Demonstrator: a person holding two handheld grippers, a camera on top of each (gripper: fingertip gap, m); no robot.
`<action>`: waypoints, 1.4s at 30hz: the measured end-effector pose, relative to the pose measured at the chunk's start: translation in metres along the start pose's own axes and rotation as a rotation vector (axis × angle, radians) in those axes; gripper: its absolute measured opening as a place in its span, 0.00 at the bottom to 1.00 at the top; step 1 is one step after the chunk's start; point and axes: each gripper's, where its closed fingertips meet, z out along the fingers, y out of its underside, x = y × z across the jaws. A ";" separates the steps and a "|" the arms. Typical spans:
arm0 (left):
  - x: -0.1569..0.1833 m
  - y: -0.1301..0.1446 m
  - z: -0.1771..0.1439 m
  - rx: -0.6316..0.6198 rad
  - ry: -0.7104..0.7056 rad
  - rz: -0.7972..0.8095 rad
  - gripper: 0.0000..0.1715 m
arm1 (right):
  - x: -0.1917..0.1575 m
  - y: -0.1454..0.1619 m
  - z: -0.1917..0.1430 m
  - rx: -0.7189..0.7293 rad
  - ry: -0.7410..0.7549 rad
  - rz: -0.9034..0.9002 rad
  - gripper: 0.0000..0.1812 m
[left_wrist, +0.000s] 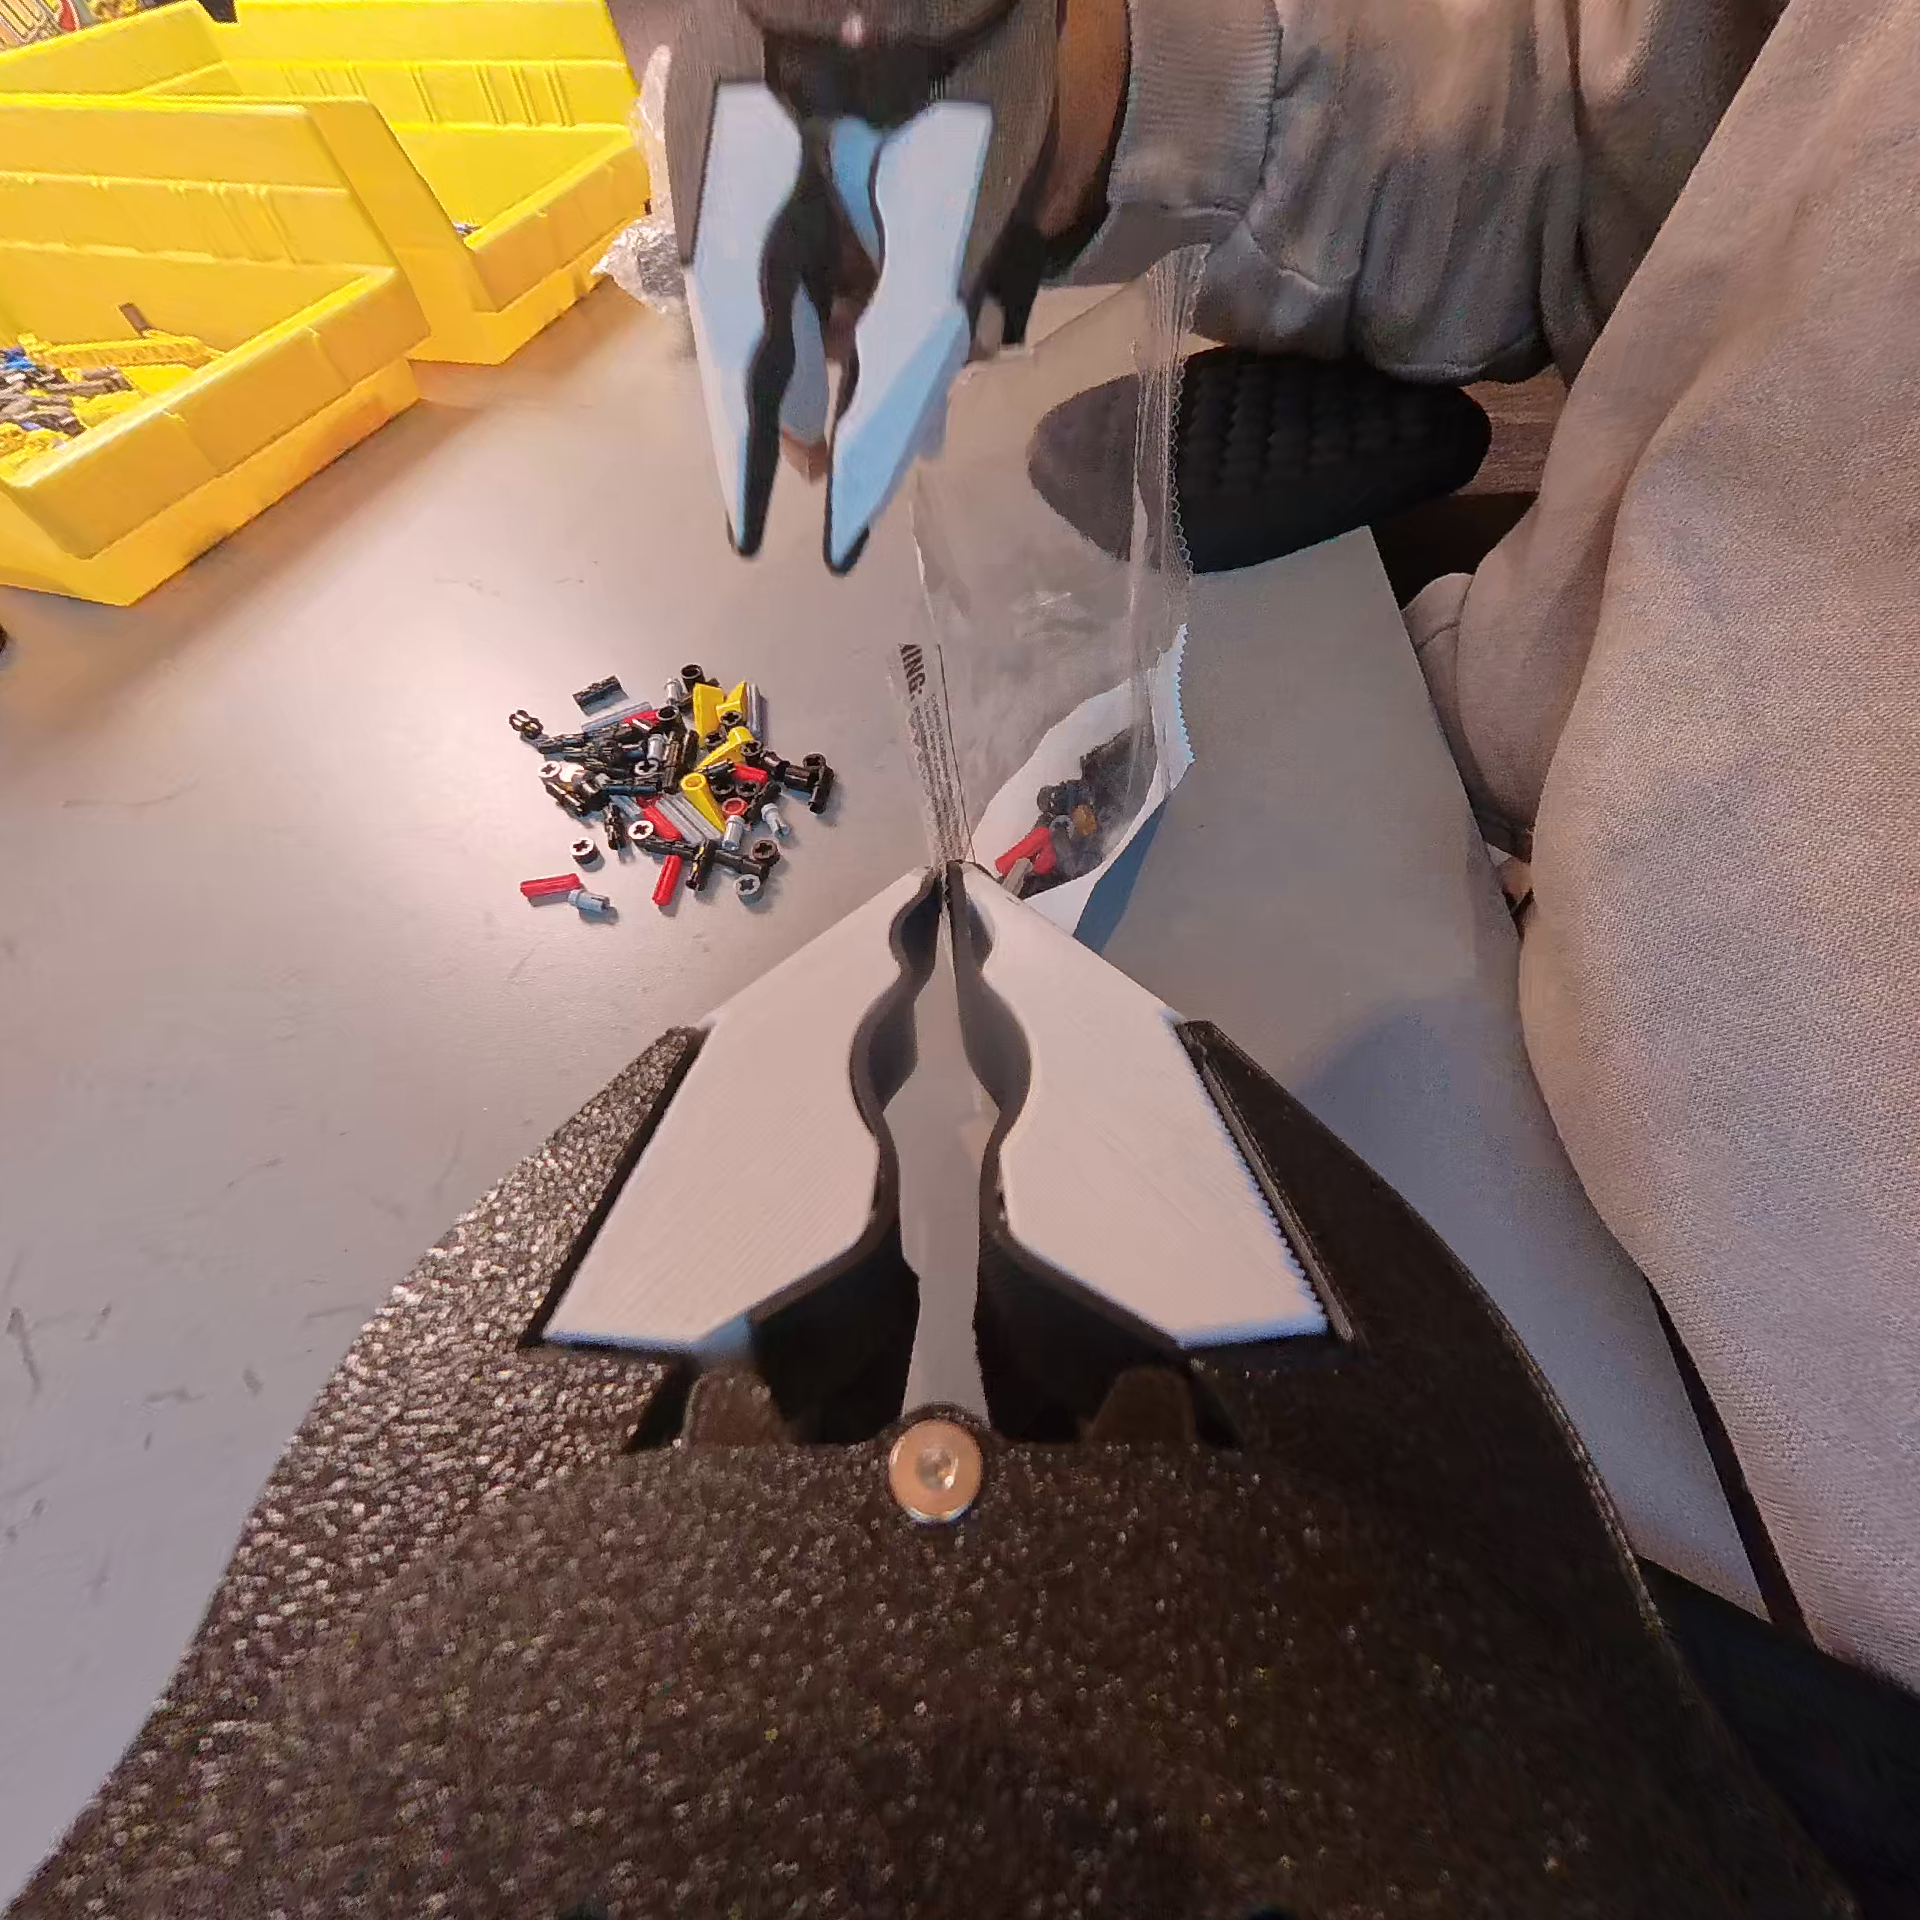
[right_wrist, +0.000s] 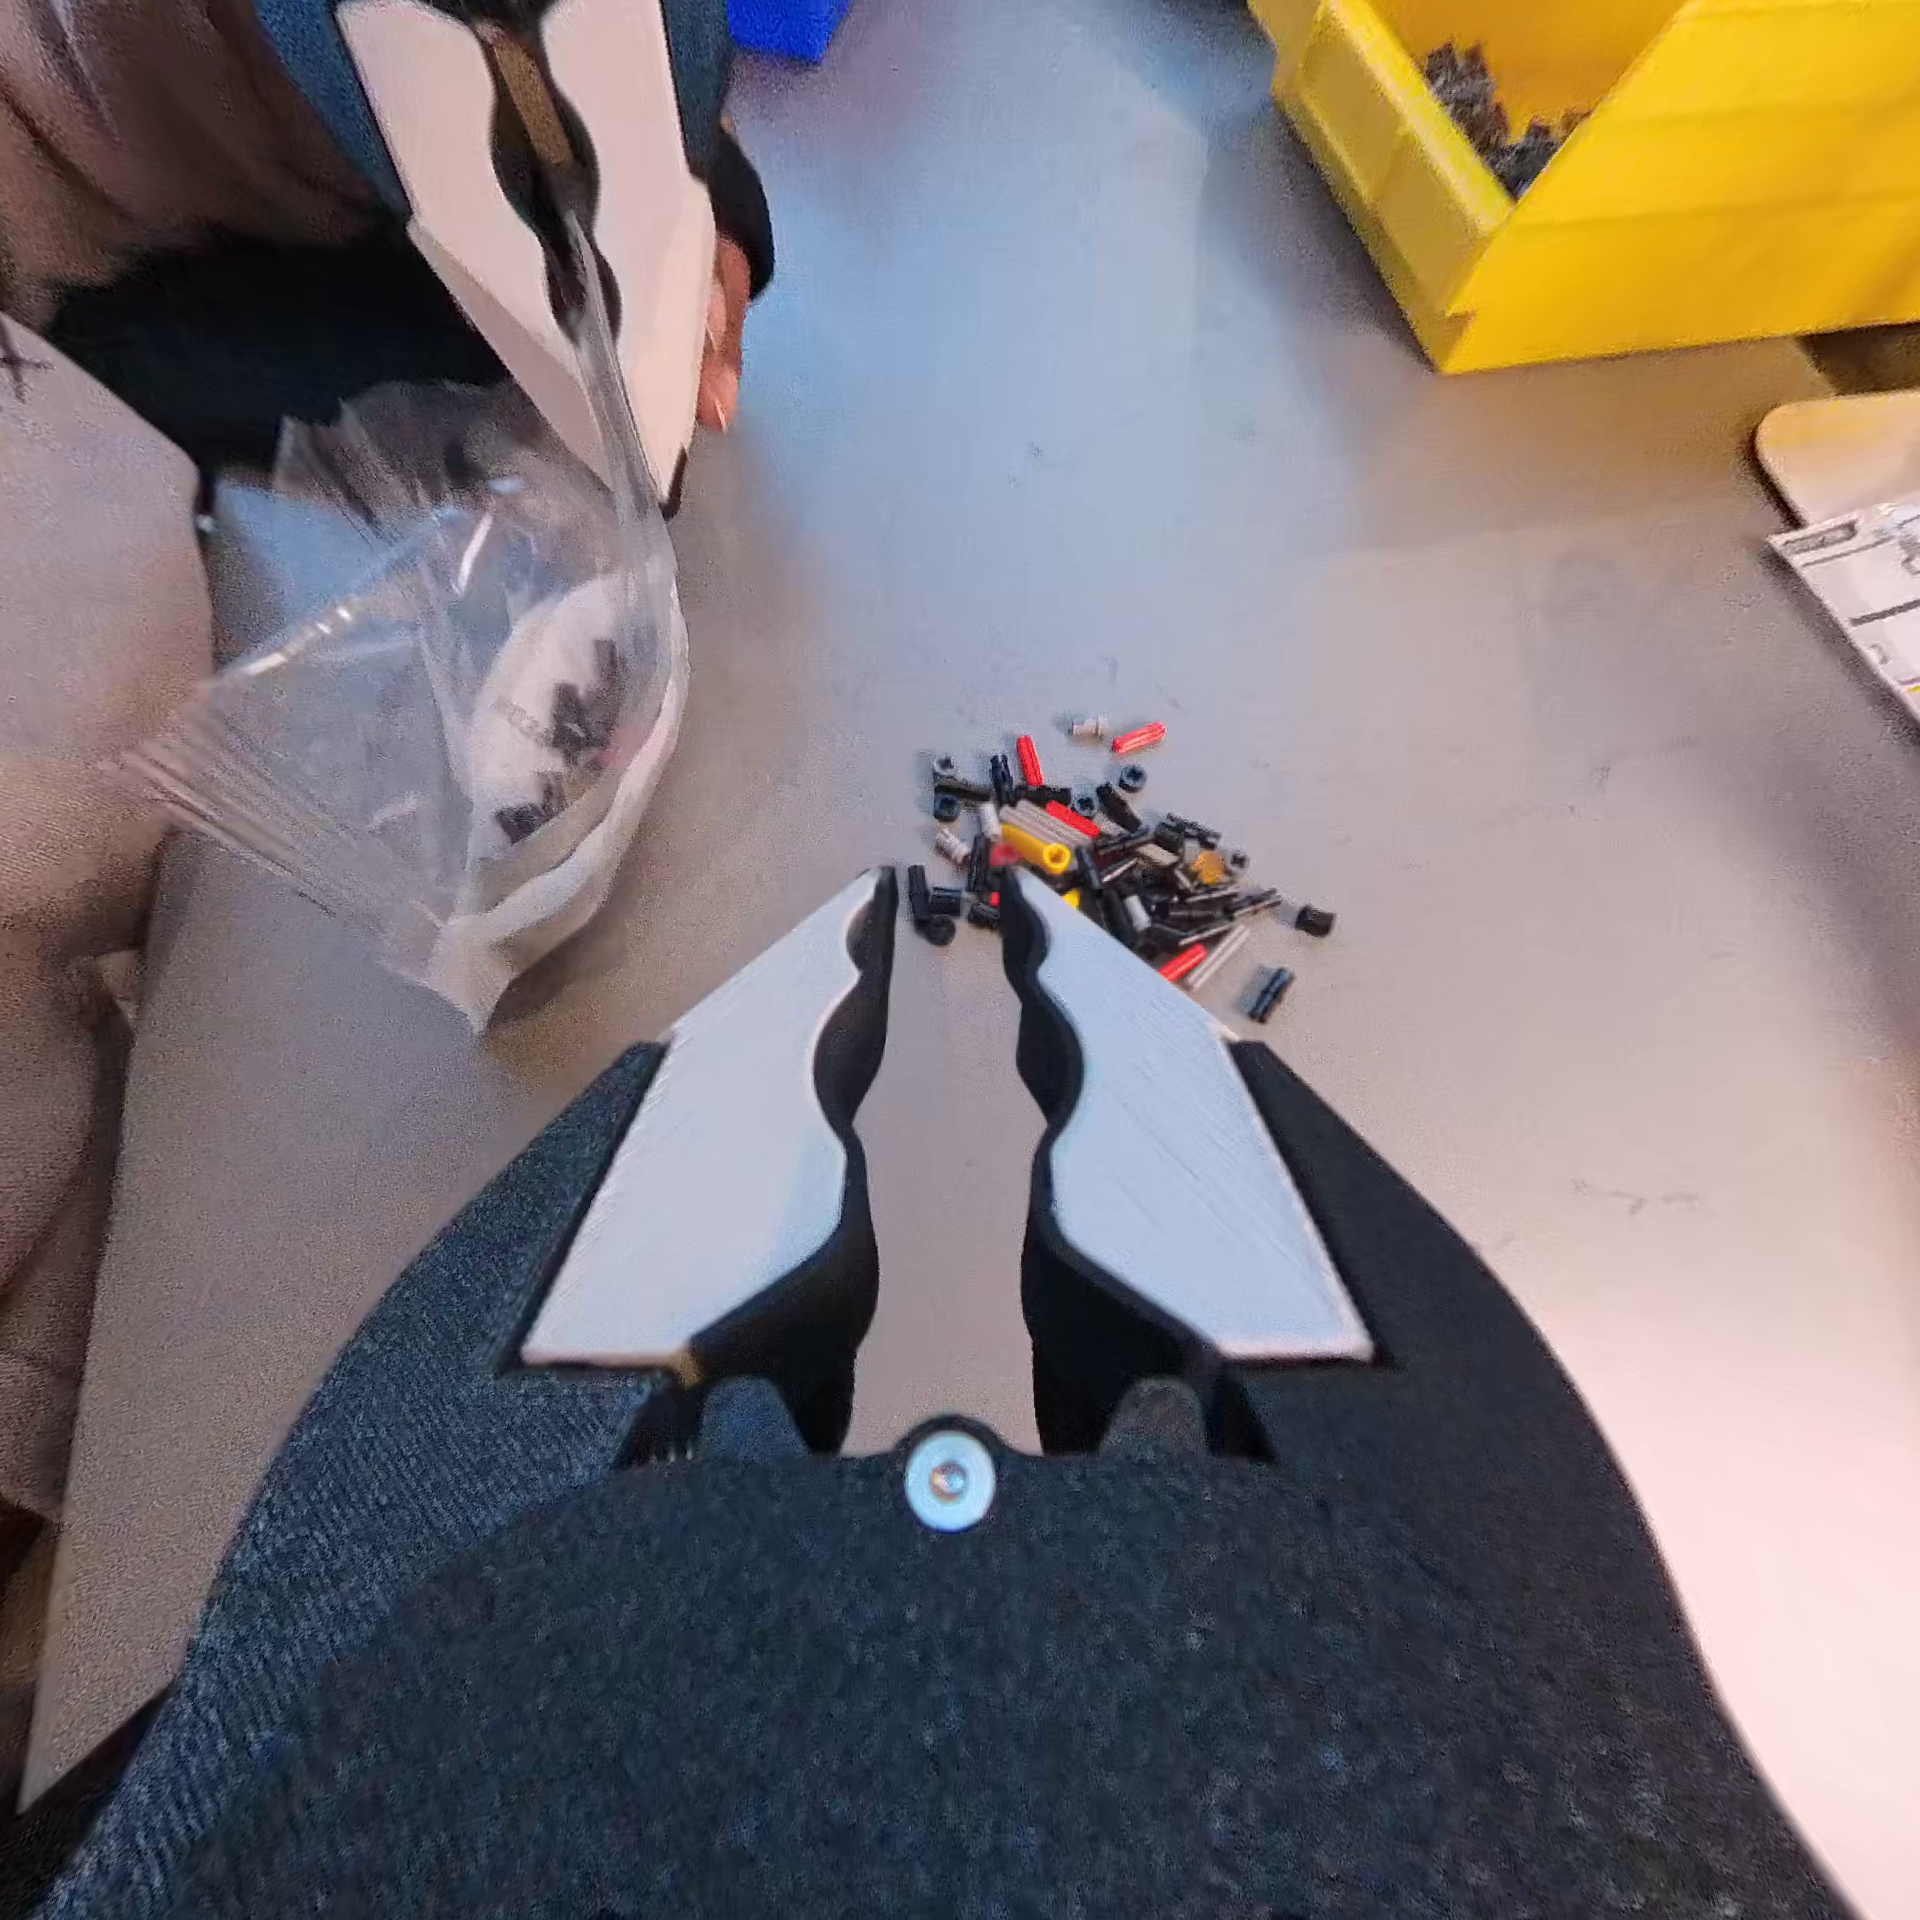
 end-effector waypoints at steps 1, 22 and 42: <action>0.000 0.000 0.000 0.000 0.001 0.000 0.00 | -0.003 0.011 0.010 -0.045 -0.007 0.000 0.11; 0.001 0.000 0.000 0.000 0.006 -0.006 0.00 | -0.040 -0.080 -0.010 0.268 -0.222 0.021 0.04; 0.002 0.000 -0.001 0.000 0.006 0.002 0.00 | -0.014 0.030 0.042 -0.144 -0.049 0.086 0.09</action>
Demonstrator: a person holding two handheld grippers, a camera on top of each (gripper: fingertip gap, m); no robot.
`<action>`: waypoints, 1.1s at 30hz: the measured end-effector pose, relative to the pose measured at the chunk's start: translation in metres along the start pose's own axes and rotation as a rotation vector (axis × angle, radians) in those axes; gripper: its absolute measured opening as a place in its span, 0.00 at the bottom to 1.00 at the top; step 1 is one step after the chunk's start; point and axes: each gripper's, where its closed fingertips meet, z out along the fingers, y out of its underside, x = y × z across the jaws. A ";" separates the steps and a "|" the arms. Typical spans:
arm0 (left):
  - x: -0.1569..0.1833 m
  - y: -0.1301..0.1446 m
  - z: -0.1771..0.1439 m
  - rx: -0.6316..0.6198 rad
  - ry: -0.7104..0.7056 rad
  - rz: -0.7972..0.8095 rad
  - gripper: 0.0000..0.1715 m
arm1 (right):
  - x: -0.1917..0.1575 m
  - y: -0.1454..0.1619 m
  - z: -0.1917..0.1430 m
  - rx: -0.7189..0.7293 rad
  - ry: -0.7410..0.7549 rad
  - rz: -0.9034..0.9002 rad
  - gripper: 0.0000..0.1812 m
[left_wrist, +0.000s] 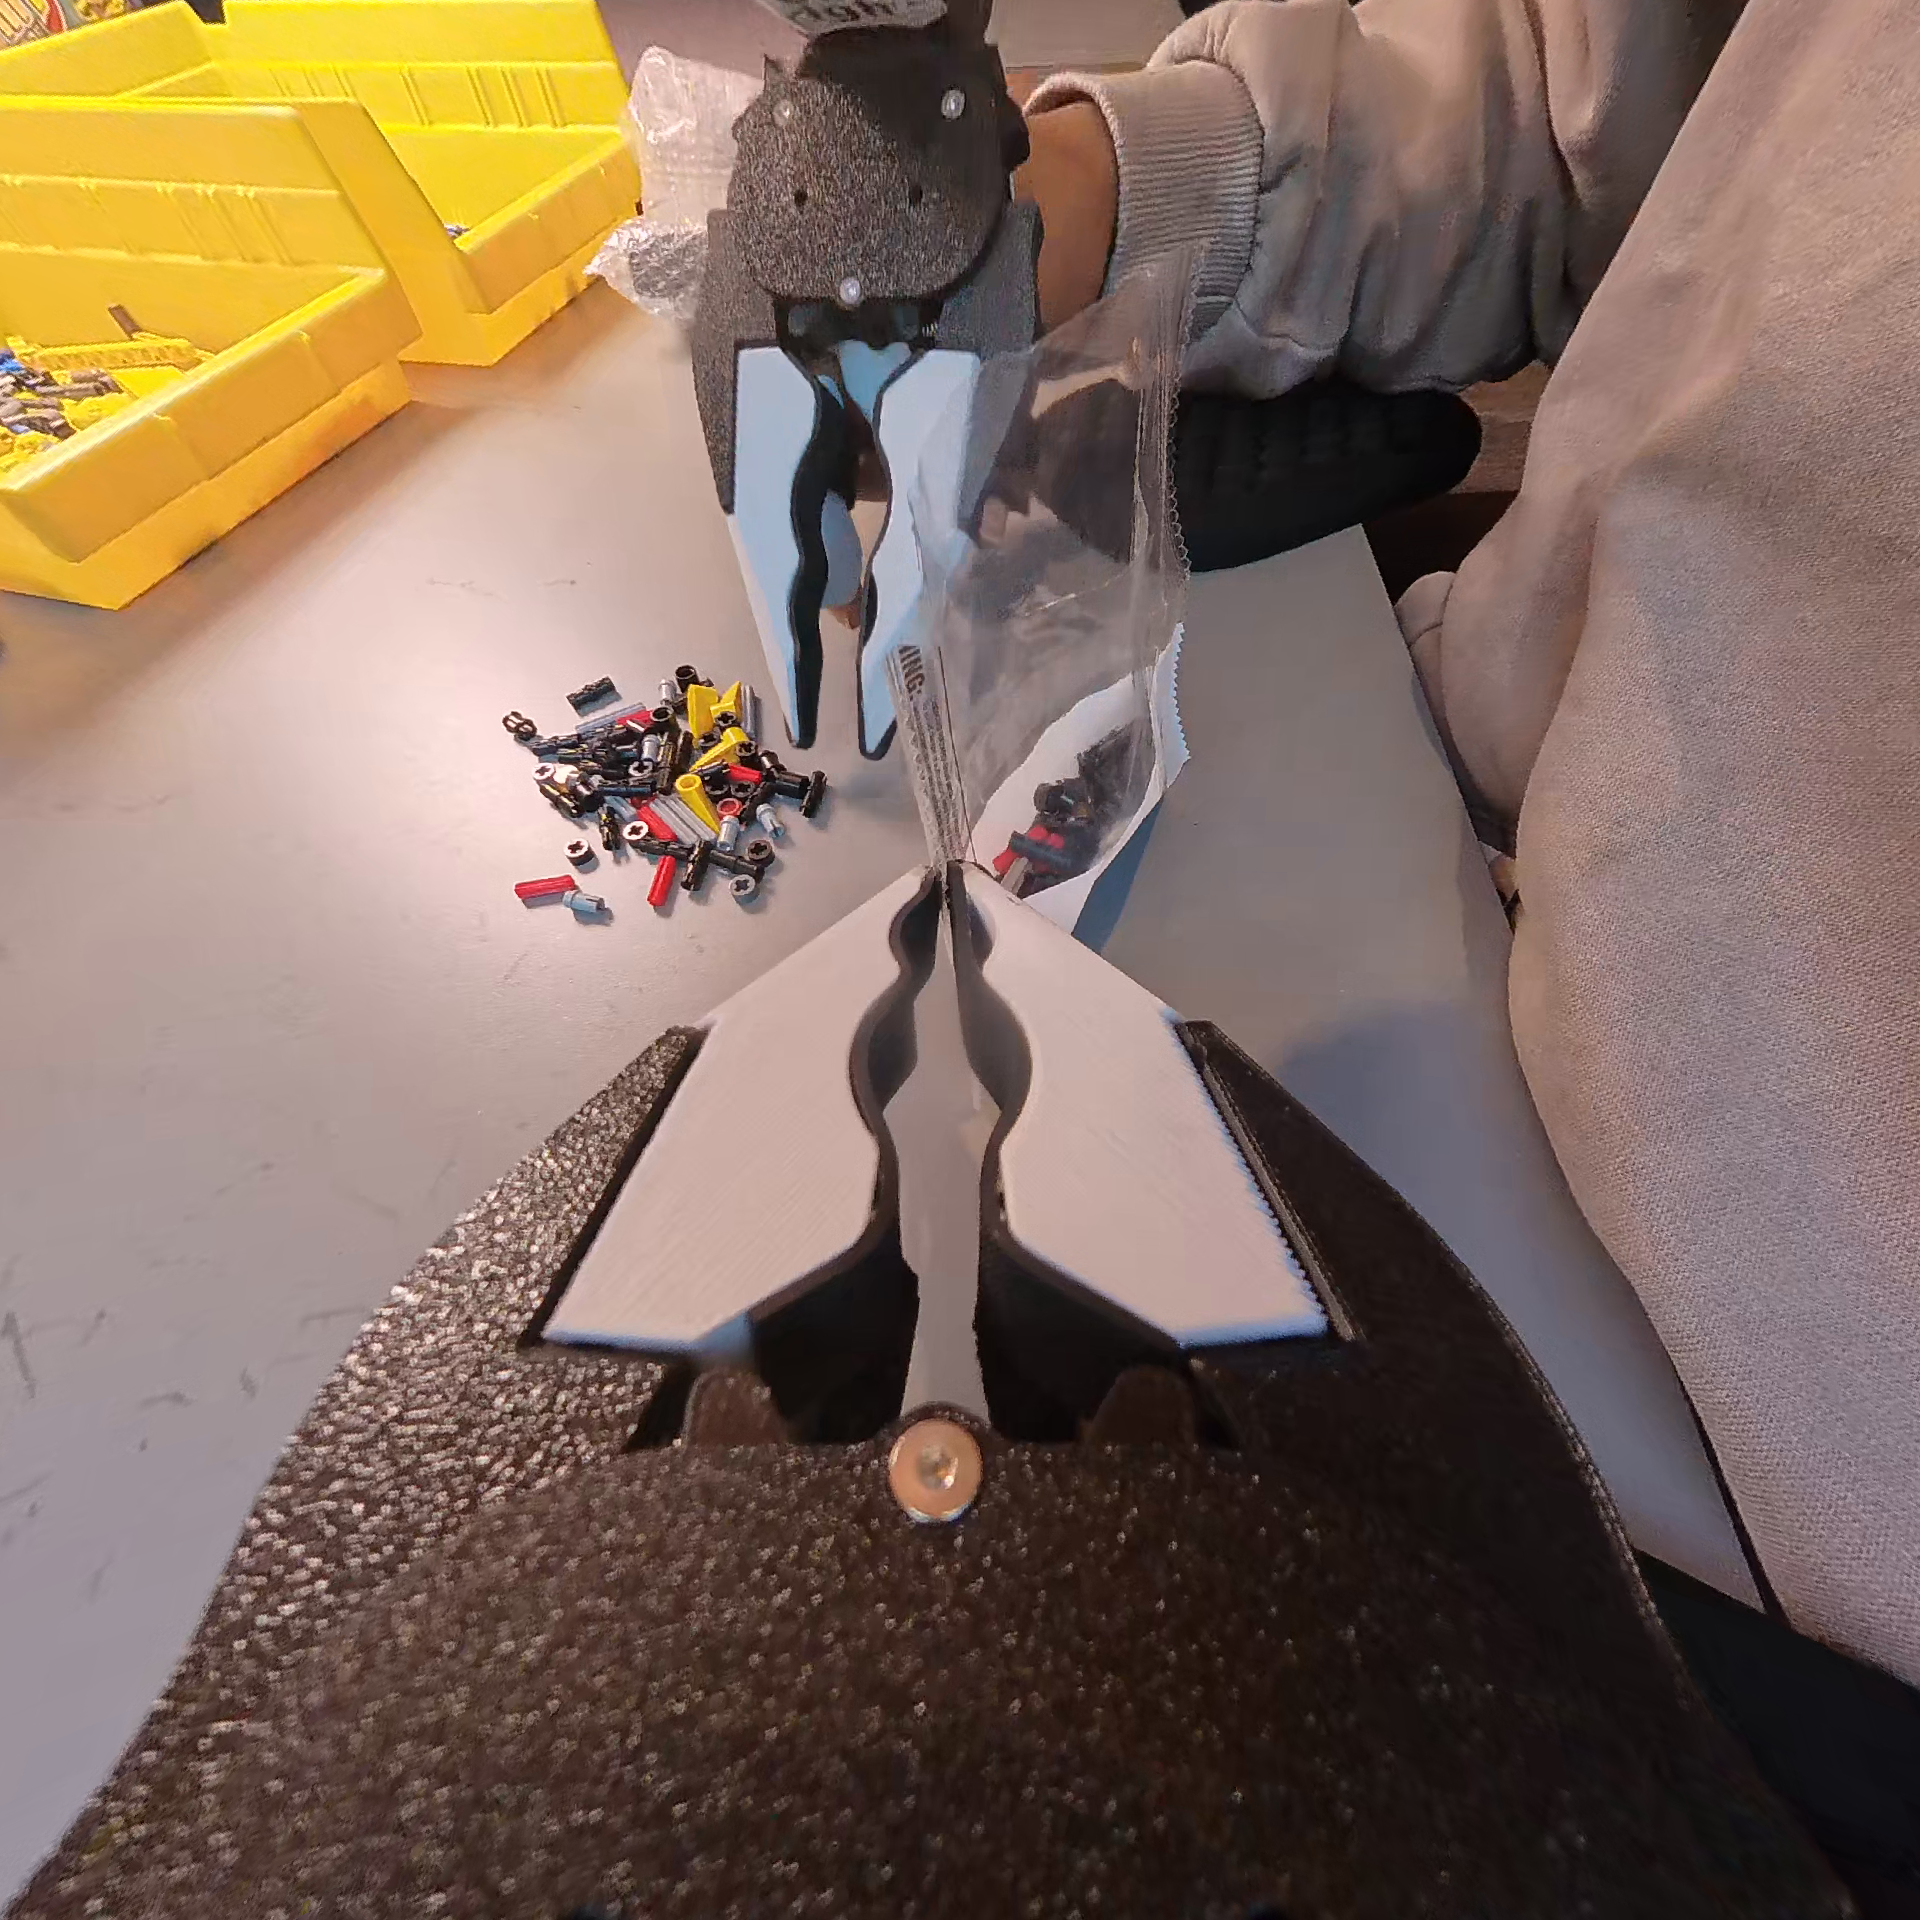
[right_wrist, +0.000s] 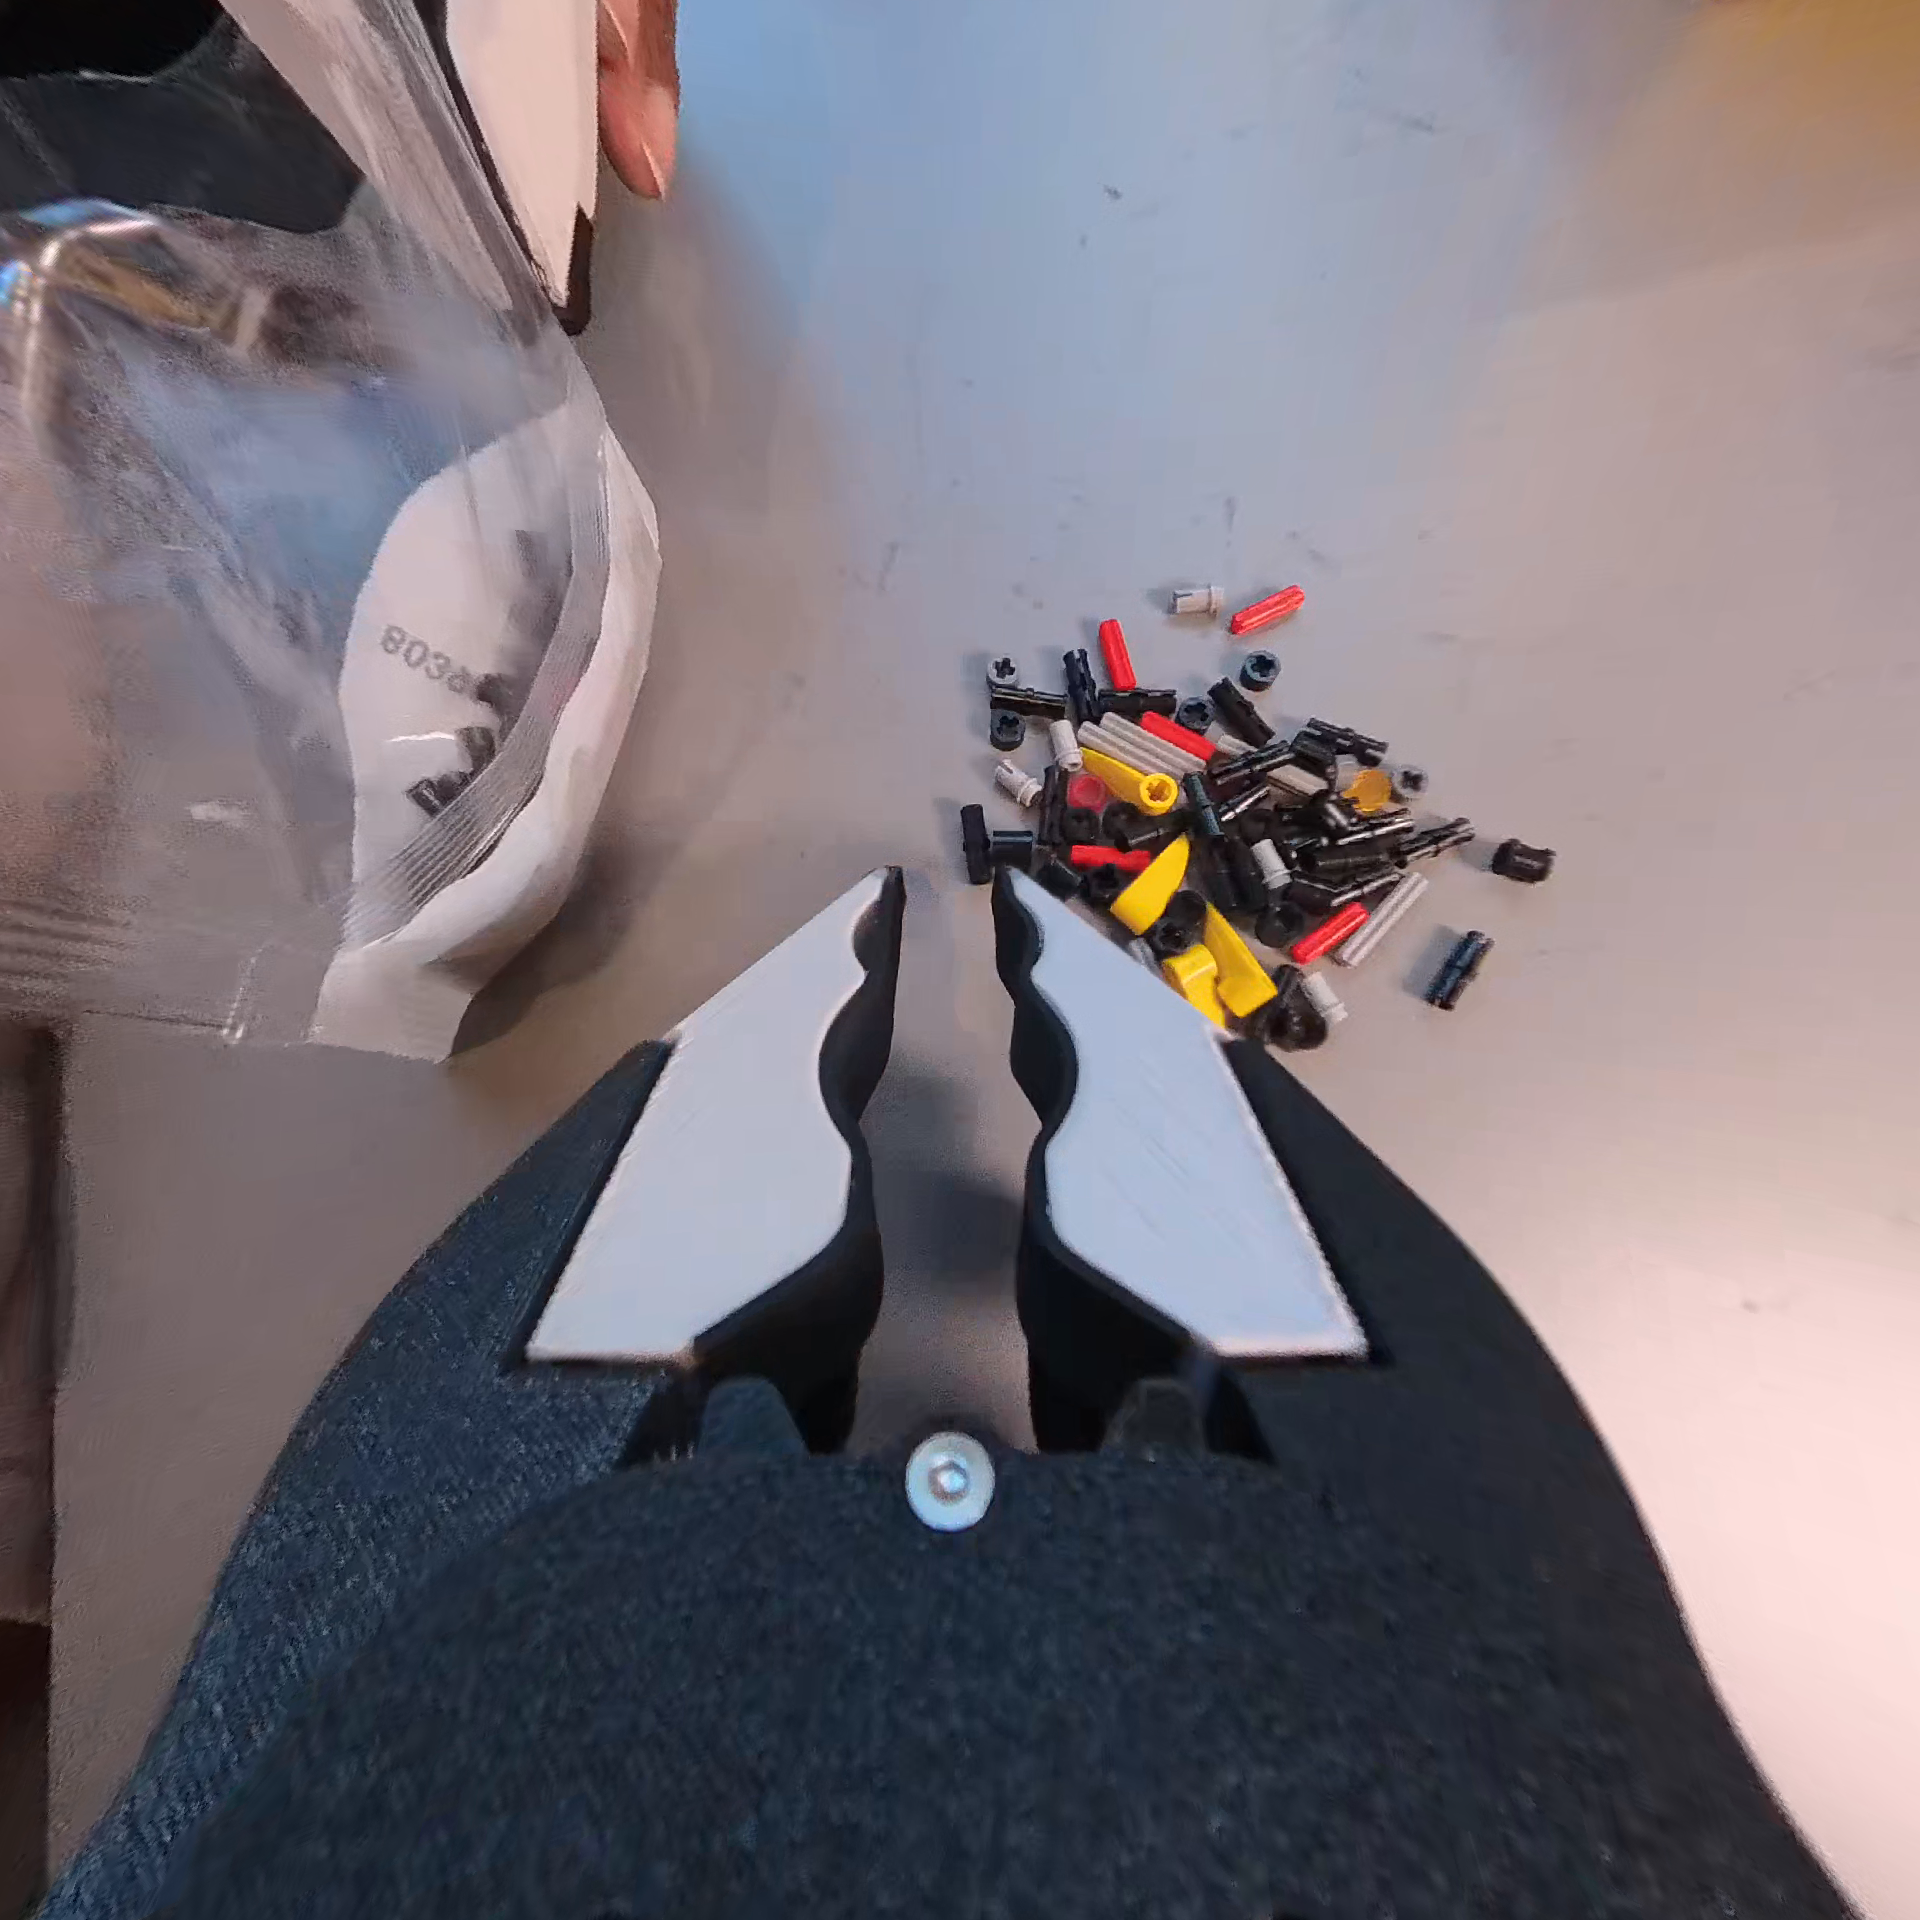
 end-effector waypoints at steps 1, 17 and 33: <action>0.000 0.000 0.000 0.000 0.000 0.000 0.00 | 0.002 0.001 0.003 -0.014 0.014 0.000 0.09; -0.001 0.000 0.000 -0.001 0.000 -0.004 0.00 | -0.035 -0.097 -0.065 0.365 -0.147 -0.094 0.02; 0.000 0.000 0.000 -0.003 -0.004 0.008 0.00 | 0.008 -0.028 -0.018 0.068 0.007 -0.086 0.10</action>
